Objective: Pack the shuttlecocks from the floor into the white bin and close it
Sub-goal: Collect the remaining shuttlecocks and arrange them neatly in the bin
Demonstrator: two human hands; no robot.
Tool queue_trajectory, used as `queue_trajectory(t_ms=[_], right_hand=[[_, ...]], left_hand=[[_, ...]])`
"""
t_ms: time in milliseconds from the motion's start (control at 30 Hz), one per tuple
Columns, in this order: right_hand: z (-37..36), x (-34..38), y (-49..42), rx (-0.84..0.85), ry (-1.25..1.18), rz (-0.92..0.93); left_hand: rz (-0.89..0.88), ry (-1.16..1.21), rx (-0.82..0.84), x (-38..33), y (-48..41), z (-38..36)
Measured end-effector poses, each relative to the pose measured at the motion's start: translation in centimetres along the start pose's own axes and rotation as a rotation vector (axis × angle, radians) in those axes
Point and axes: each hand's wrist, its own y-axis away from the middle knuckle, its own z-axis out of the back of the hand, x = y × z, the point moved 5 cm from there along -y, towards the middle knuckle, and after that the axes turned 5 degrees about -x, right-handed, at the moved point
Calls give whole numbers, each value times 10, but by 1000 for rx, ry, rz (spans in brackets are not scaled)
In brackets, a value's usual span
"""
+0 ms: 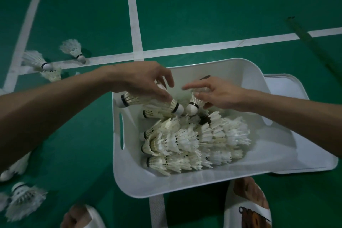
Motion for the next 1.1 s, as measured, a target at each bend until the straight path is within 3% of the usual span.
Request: queue_trajectory(t_ms=[267,367,667,833,1100], right_hand=[[-5,-5,-2,-29,151,-74],[-7,0,-2,-92,328,-20],[-44,28,-11,-82,499,105],[-67,42,-24,-68,545,102],[-110,54,-42,-49,722,149]], left_hand=[[66,18,-282,1,21,32],[94,46,-329,1,31,37],[136,33,-363,20,70,32],[148,144,-426,41,86,38],[123,193,-384,49,87,34]])
